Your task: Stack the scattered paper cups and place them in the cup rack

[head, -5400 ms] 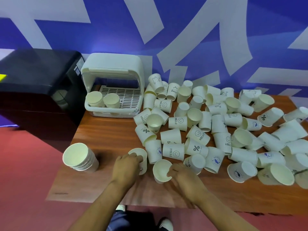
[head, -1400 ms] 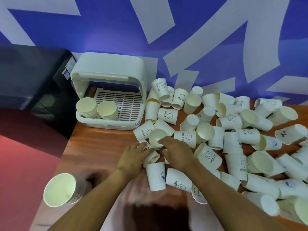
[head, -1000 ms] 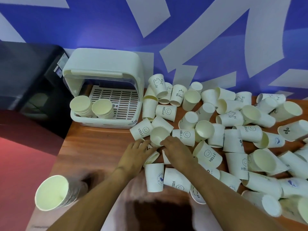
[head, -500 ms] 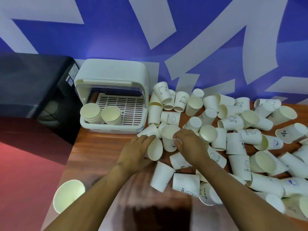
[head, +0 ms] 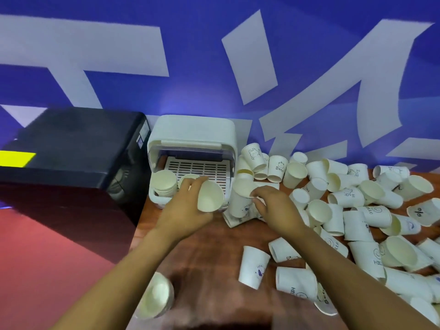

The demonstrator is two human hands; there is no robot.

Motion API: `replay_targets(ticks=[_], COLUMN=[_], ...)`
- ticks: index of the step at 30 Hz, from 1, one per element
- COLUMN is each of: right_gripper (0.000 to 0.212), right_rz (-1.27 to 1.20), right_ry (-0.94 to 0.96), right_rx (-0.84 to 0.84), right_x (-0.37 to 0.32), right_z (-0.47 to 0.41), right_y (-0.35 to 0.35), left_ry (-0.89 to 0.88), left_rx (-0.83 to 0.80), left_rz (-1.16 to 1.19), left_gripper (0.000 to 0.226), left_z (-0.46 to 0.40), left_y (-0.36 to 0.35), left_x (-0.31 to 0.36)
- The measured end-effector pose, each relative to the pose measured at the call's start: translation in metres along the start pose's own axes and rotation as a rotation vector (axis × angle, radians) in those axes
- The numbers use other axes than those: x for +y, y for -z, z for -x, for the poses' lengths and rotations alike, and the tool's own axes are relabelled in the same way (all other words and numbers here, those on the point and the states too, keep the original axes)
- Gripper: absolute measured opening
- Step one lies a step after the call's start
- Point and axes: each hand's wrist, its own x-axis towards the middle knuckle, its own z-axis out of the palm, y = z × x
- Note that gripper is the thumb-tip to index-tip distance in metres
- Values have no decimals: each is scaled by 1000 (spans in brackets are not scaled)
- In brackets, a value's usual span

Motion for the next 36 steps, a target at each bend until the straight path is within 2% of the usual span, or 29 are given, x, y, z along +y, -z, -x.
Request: replay_targets(ticks=[7, 14, 20, 28, 36], right_gripper=[19, 16, 17, 19, 22], right_rz=[44, 56, -143, -255, -99], right_ry=[48, 119, 36, -64, -101], right_rx=[24, 98, 103, 95, -24], right_x=[-54, -90, -98, -97, -97], right_z=[-31, -62, -82, -101, -106], right_y=[-8, -31, -60, -86, -107], left_ry=[70, 188, 237, 261, 290], left_rx=[92, 88, 71, 18, -75], left_rz=[23, 45, 51, 39, -101], left_gripper=[72, 79, 76, 80, 83], left_z=[-11, -27, -43, -65, -74], left_y=[51, 70, 70, 61, 39], left_x=[-42, -83, -105, -118, -133])
